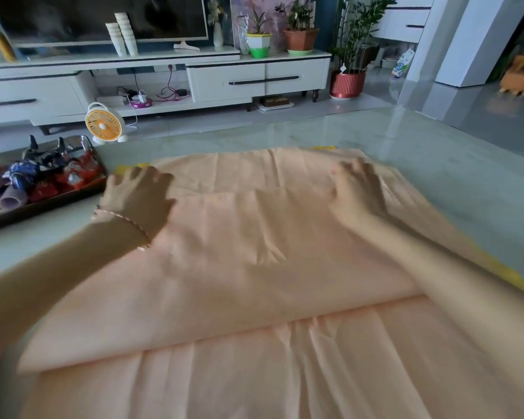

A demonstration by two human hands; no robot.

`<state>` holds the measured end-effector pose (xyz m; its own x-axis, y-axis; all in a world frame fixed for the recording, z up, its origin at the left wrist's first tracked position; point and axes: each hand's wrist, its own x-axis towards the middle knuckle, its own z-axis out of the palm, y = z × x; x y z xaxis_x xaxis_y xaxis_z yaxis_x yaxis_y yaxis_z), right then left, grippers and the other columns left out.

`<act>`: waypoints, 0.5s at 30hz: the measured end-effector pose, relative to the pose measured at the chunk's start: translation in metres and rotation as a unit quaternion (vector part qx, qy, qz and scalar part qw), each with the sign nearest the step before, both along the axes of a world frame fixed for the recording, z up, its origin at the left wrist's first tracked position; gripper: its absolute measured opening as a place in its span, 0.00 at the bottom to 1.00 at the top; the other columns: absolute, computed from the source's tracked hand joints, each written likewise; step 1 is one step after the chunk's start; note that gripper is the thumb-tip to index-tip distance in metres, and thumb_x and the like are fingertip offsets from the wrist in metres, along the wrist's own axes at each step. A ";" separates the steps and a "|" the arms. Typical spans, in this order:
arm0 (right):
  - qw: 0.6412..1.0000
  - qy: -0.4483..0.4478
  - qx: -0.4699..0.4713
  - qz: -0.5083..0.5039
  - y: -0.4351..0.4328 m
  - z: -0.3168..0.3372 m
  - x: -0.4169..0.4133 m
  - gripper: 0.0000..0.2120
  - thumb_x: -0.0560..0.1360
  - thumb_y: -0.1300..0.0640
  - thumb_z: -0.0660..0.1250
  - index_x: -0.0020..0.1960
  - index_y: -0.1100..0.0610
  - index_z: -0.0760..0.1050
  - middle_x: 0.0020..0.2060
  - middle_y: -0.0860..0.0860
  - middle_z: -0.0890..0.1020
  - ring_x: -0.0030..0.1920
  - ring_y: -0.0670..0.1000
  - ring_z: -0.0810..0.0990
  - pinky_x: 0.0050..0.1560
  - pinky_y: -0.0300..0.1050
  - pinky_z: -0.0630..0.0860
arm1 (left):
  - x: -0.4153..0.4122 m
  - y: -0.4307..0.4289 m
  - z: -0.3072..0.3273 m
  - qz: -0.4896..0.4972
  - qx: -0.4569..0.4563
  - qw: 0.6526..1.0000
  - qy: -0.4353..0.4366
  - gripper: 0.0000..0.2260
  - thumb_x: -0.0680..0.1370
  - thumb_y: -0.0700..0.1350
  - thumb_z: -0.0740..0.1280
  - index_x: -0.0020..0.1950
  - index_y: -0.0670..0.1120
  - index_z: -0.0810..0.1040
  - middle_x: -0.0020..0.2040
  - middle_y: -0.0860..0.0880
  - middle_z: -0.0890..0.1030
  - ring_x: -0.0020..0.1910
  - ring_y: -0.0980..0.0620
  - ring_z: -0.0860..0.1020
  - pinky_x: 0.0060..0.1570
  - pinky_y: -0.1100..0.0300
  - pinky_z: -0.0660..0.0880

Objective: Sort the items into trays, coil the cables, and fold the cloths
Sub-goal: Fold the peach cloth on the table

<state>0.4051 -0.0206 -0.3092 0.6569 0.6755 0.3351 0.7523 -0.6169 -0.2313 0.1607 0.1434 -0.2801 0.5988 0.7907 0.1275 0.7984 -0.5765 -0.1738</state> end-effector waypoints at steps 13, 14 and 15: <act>0.966 0.024 -0.105 0.235 -0.028 -0.044 -0.108 0.25 0.80 0.40 0.49 0.75 0.46 0.55 0.77 0.47 0.51 0.76 0.46 0.48 0.72 0.47 0.41 | -0.040 -0.116 -0.068 -0.035 -0.191 0.981 -0.010 0.27 0.79 0.62 0.42 0.76 0.56 0.38 0.76 0.55 0.36 0.75 0.55 0.37 0.71 0.44 0.36; 0.966 0.029 -0.114 0.228 -0.031 -0.045 -0.105 0.26 0.79 0.40 0.48 0.76 0.45 0.53 0.77 0.47 0.50 0.76 0.46 0.47 0.73 0.48 0.41 | -0.050 -0.115 -0.067 -0.019 -0.189 0.982 -0.015 0.27 0.79 0.62 0.42 0.76 0.56 0.38 0.76 0.55 0.36 0.75 0.54 0.37 0.71 0.45 0.37; 0.967 0.034 -0.127 0.217 -0.035 -0.045 -0.101 0.27 0.79 0.39 0.47 0.76 0.45 0.52 0.77 0.47 0.49 0.76 0.46 0.46 0.73 0.49 0.41 | -0.060 -0.112 -0.066 -0.005 -0.188 0.982 -0.022 0.27 0.79 0.61 0.42 0.76 0.56 0.38 0.76 0.55 0.36 0.75 0.54 0.36 0.72 0.46 0.37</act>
<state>0.3045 -0.0559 -0.3540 0.3078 0.9474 0.0880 0.9416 -0.2899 -0.1715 0.1005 0.0310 -0.3460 0.6078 0.7805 -0.1461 0.7938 -0.6020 0.0864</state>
